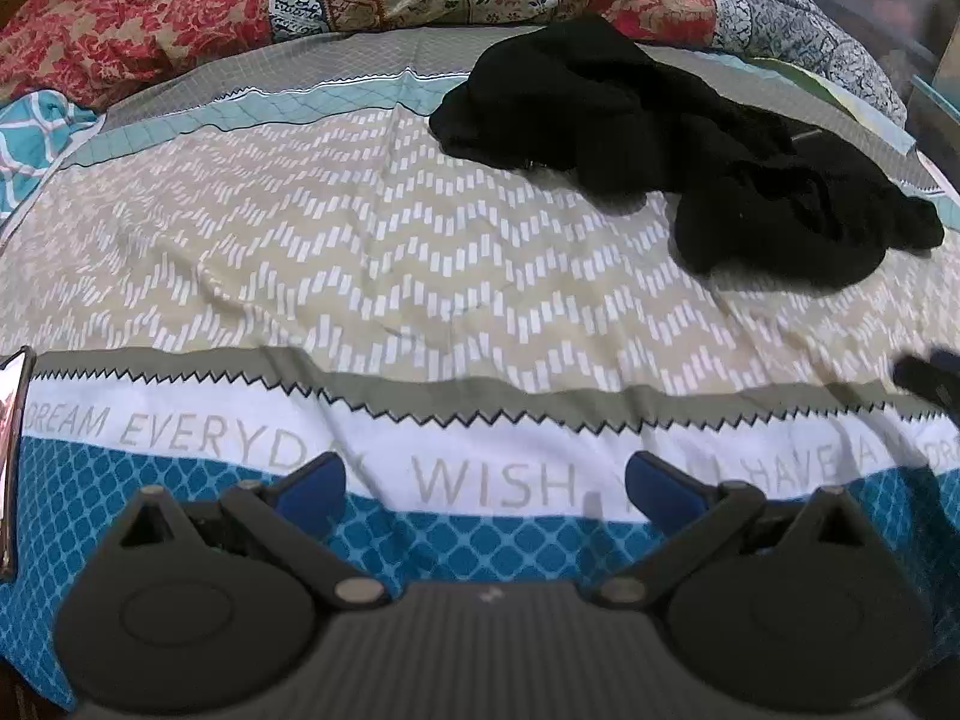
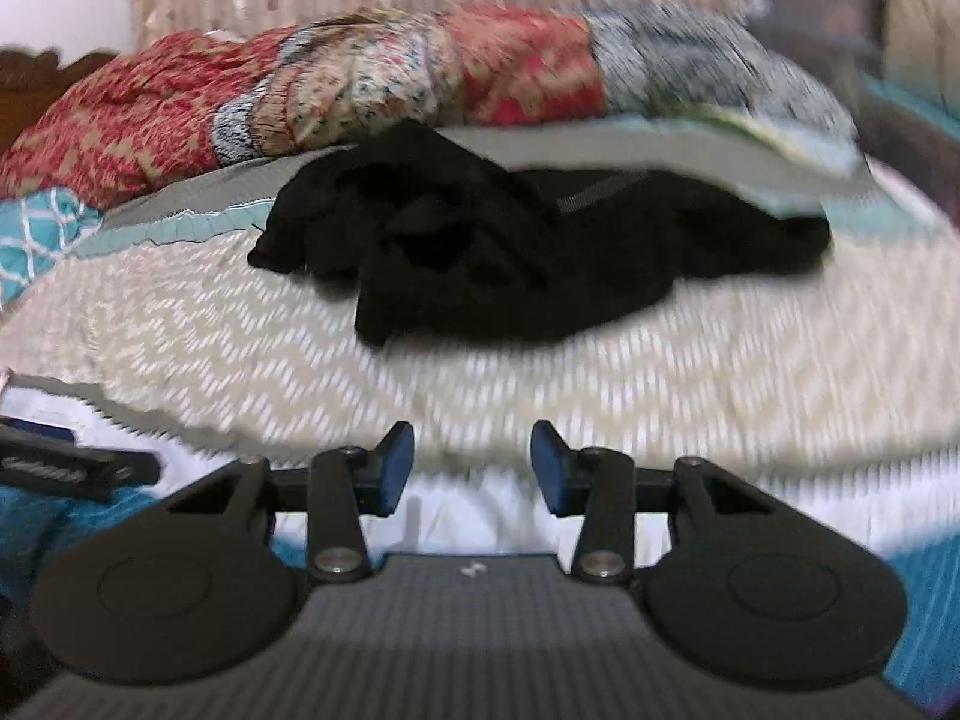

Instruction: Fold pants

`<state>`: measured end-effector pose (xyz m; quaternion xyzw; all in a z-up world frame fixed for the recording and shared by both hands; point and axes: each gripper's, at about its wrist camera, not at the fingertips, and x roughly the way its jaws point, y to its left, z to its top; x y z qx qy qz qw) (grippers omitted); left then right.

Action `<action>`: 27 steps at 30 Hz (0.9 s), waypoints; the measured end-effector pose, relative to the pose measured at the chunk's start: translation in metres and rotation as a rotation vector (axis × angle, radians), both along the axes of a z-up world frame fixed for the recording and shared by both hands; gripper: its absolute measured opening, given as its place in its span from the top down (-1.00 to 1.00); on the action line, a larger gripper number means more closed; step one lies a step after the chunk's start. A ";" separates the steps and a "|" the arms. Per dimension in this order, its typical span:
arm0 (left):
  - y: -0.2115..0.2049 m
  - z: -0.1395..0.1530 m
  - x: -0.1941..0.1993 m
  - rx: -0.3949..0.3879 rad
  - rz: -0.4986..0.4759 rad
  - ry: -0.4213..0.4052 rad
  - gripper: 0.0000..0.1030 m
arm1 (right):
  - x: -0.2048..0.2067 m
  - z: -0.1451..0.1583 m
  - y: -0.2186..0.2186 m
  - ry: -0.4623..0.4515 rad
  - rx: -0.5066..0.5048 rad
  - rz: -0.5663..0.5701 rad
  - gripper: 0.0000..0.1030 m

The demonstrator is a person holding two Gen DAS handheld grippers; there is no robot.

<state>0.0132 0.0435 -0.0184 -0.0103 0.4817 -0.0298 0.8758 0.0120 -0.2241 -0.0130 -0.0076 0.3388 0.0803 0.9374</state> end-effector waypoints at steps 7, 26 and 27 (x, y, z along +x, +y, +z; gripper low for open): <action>0.007 0.006 0.012 -0.024 0.015 0.010 -1.00 | 0.061 -0.014 0.042 -0.068 -0.149 0.184 -0.41; 0.030 0.018 0.046 -0.858 -0.048 0.071 -1.00 | 0.012 0.066 -0.028 -0.064 0.454 0.306 0.81; 0.029 0.017 0.047 -0.891 -0.050 0.083 -1.00 | 0.009 0.063 -0.025 -0.055 0.463 0.302 0.81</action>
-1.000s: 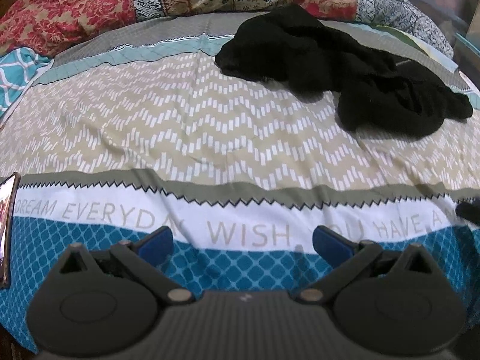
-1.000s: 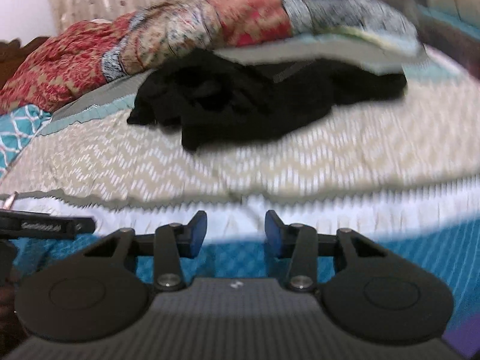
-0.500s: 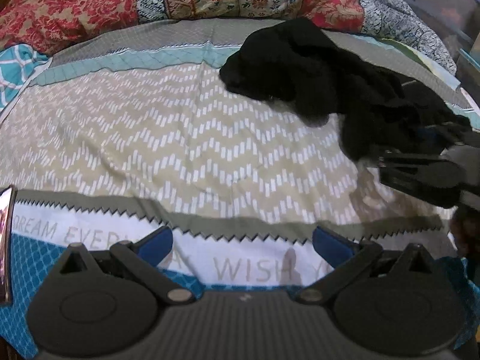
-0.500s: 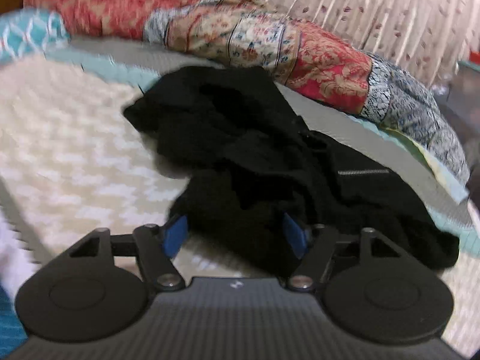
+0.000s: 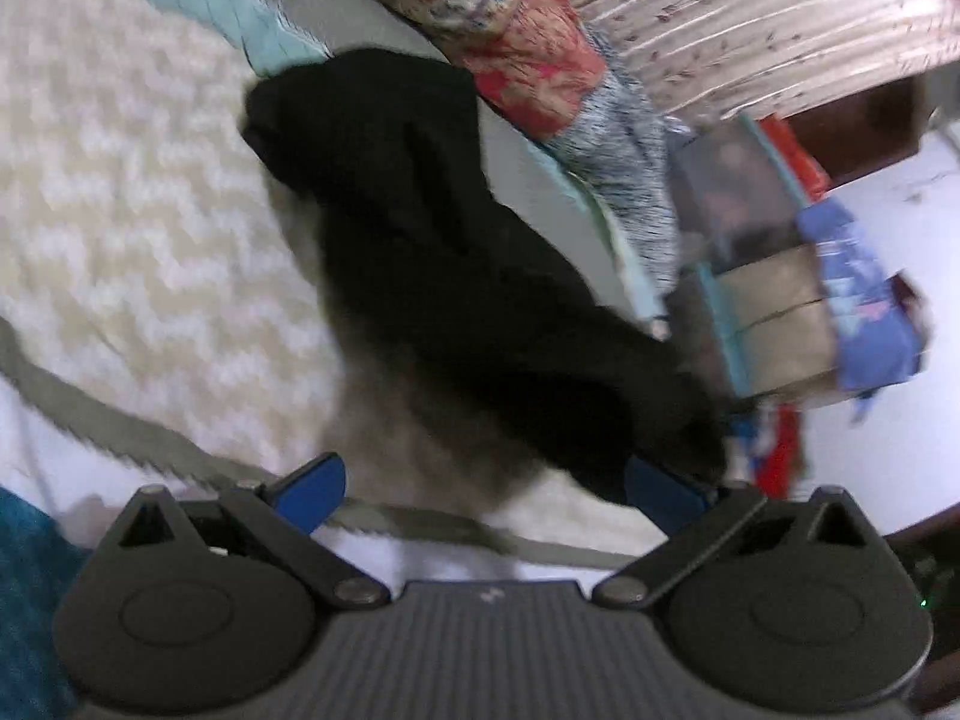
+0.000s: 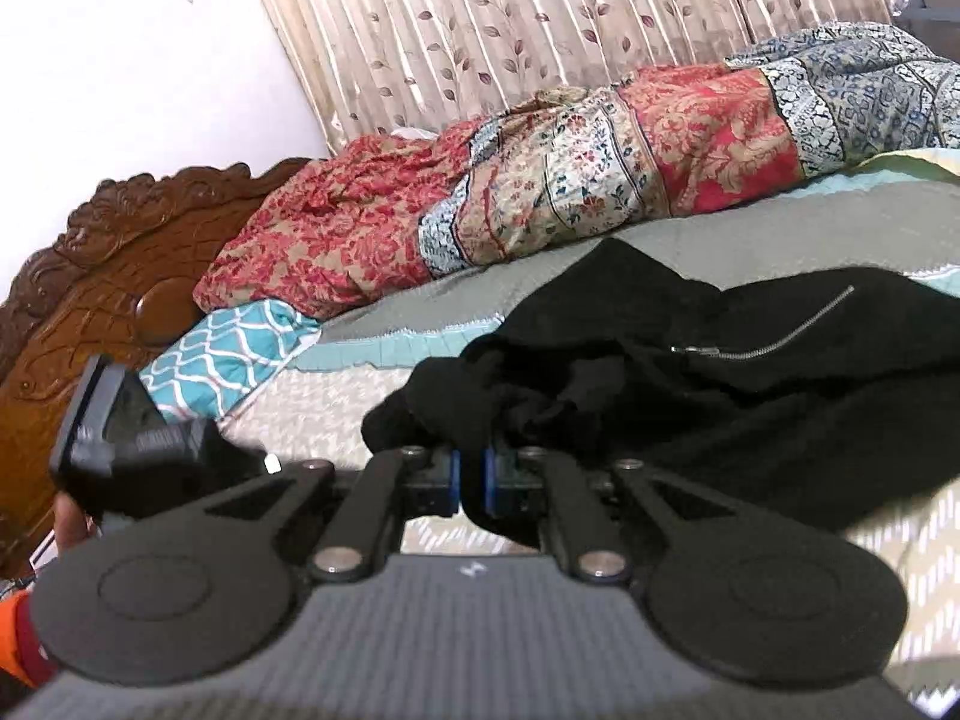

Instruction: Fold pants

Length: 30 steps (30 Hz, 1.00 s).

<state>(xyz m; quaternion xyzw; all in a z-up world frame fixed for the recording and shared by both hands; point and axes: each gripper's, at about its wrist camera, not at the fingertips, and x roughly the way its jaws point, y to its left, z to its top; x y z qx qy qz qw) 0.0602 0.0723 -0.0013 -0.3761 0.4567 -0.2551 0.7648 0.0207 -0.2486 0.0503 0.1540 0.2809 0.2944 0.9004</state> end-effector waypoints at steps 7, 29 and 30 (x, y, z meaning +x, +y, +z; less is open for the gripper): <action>0.004 -0.018 0.002 -0.145 0.057 0.080 -1.00 | -0.008 -0.022 0.019 0.059 -0.017 -0.010 0.80; 0.081 -0.008 -0.036 0.005 0.275 0.011 0.77 | -0.025 -0.031 0.045 0.101 -0.052 0.064 0.44; 0.088 -0.015 -0.037 0.006 0.290 0.039 0.77 | -0.027 -0.031 0.039 0.093 -0.067 0.046 0.44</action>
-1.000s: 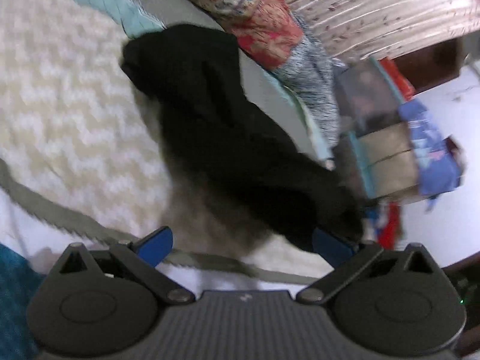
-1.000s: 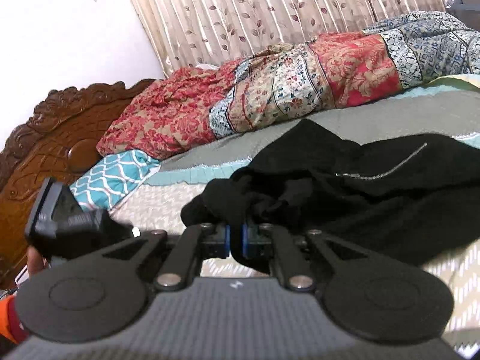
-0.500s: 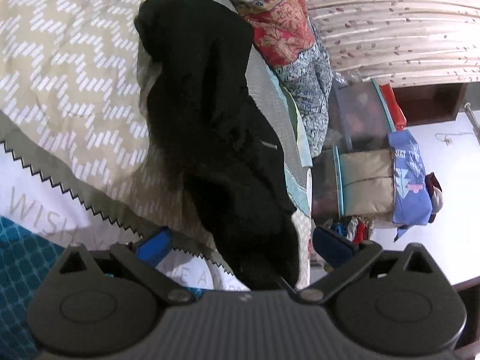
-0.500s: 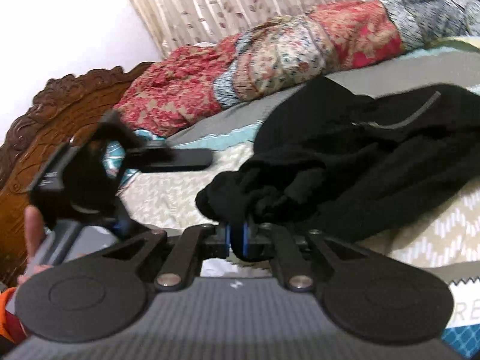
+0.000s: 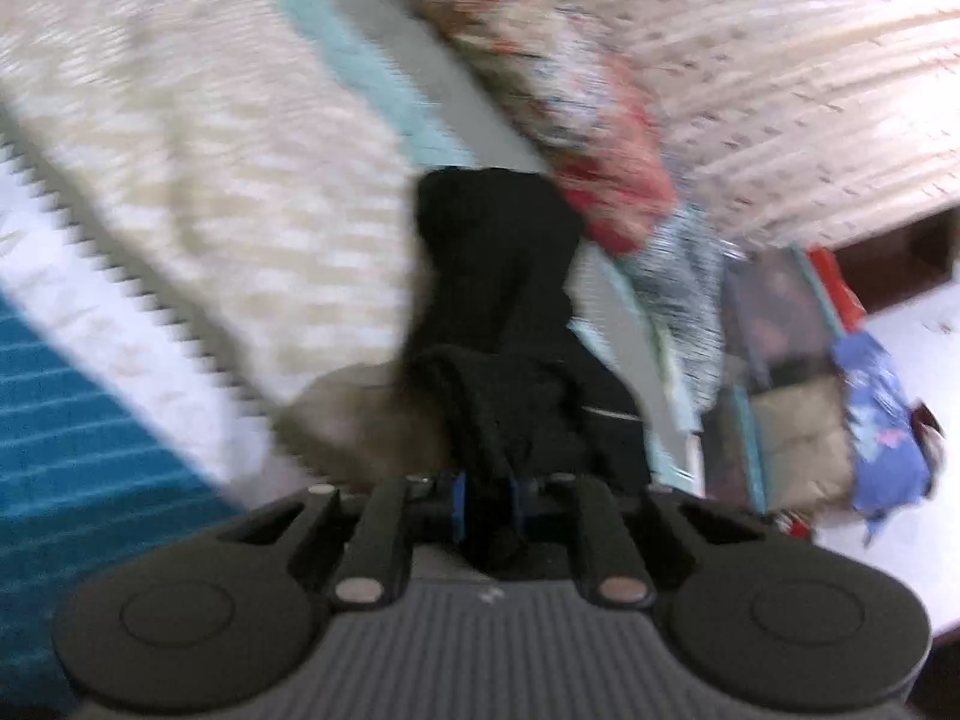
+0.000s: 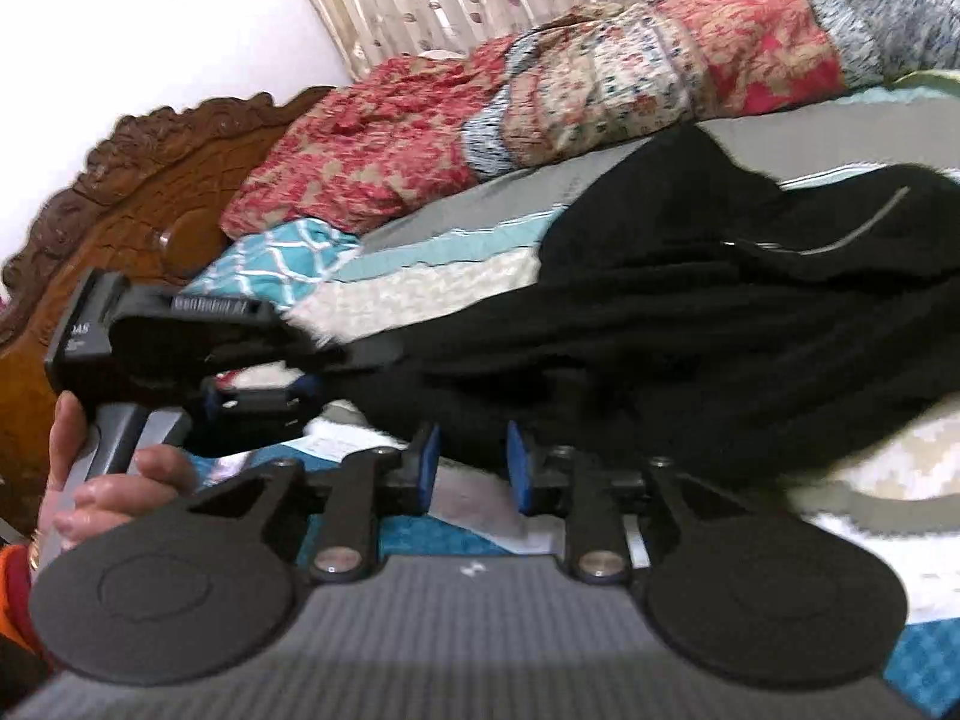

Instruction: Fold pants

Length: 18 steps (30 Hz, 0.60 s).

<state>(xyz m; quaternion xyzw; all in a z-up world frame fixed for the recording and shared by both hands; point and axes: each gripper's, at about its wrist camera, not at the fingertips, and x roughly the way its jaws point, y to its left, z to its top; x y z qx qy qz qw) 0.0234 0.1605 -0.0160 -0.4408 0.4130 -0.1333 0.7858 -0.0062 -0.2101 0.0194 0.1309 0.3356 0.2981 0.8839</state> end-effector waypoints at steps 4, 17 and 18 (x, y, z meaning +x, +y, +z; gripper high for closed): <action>0.009 -0.021 -0.003 -0.011 0.017 0.062 0.77 | 0.017 0.004 -0.035 -0.048 -0.105 -0.139 0.41; 0.003 -0.019 -0.007 0.051 0.009 0.086 0.74 | 0.142 -0.054 0.001 -0.119 -0.620 -0.002 -0.24; 0.004 -0.017 -0.007 0.055 0.011 0.083 0.74 | 0.148 -0.058 0.003 -0.107 -0.649 -0.017 -0.16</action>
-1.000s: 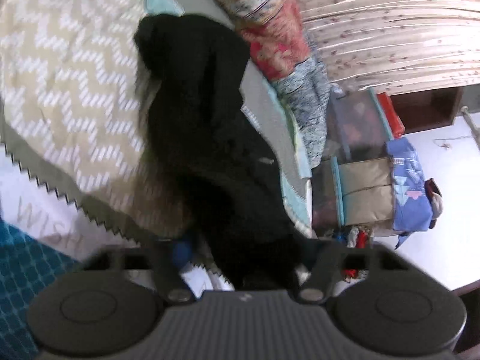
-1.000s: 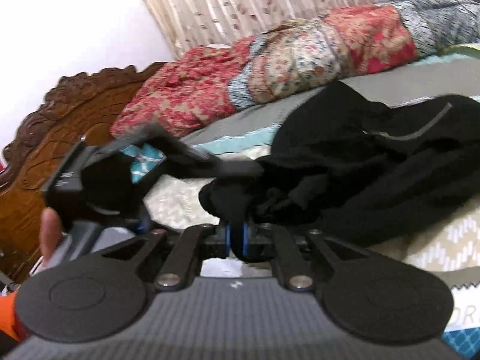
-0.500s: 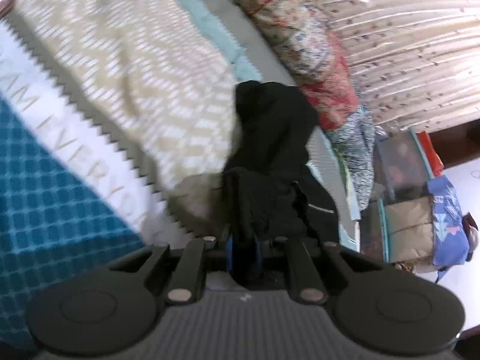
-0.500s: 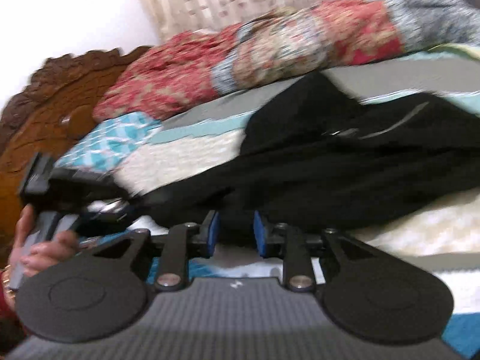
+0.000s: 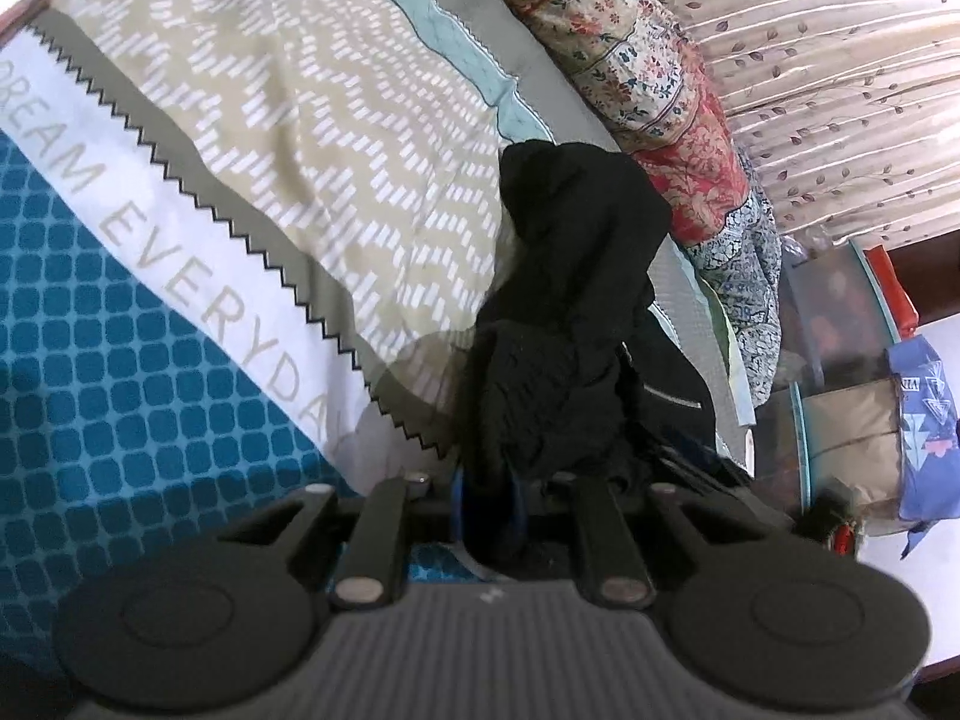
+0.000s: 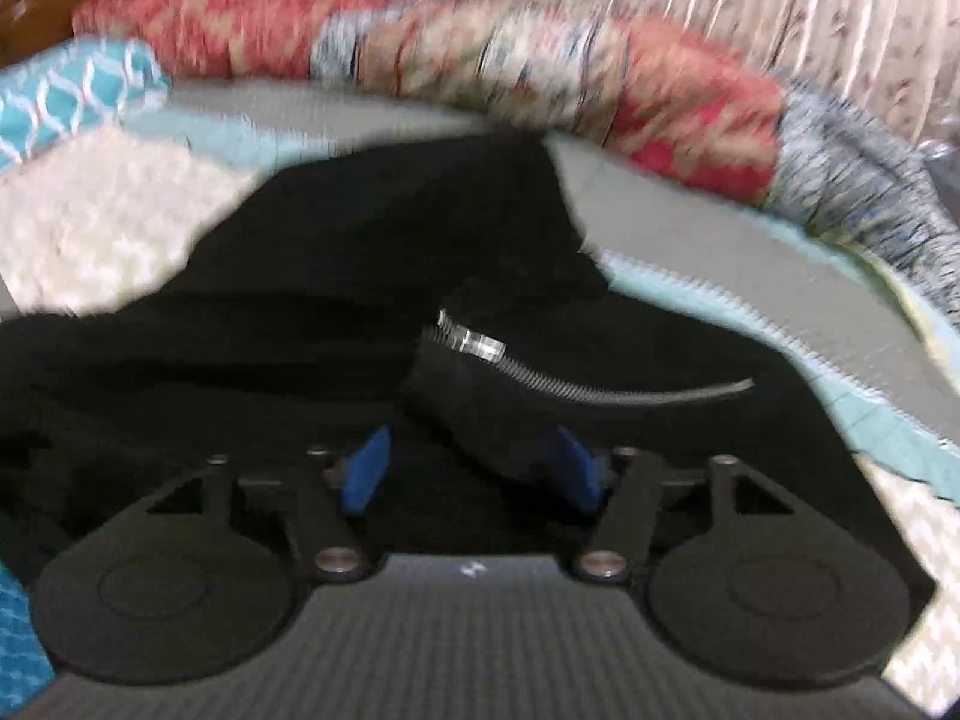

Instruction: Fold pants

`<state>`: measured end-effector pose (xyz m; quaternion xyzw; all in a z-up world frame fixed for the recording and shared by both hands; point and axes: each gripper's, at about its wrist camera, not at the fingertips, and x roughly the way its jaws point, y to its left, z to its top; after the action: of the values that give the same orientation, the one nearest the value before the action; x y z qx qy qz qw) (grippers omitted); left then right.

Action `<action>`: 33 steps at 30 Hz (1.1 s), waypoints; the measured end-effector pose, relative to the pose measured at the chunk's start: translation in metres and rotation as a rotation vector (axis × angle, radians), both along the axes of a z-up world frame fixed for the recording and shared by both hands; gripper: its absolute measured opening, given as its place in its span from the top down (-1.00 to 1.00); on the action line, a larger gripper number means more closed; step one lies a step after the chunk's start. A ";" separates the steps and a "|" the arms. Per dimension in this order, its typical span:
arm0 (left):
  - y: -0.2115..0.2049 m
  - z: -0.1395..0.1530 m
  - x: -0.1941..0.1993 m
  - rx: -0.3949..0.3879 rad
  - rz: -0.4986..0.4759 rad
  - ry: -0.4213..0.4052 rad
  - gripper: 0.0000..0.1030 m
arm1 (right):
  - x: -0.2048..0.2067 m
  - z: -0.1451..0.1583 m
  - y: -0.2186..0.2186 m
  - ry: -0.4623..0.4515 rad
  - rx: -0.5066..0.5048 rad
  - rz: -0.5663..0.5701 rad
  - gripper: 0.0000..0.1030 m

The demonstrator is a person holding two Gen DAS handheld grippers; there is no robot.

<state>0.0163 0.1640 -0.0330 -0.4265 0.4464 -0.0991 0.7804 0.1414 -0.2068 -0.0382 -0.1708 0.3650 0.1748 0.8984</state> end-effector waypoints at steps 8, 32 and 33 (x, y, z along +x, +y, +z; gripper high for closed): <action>0.009 0.028 0.005 0.004 0.001 -0.067 0.76 | 0.011 0.091 -0.077 -0.157 0.201 -0.299 0.93; 0.100 0.018 -0.060 0.175 0.193 0.075 0.61 | -0.204 0.068 -0.377 -0.247 0.570 -1.463 0.84; 0.100 0.015 -0.066 0.194 0.197 0.092 0.55 | -0.206 0.059 -0.379 -0.228 0.587 -1.531 0.78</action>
<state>-0.0498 0.2642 -0.0180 -0.3949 0.4452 0.0411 0.8026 -0.0644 -0.5861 0.0208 0.3499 0.2264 -0.4156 0.8084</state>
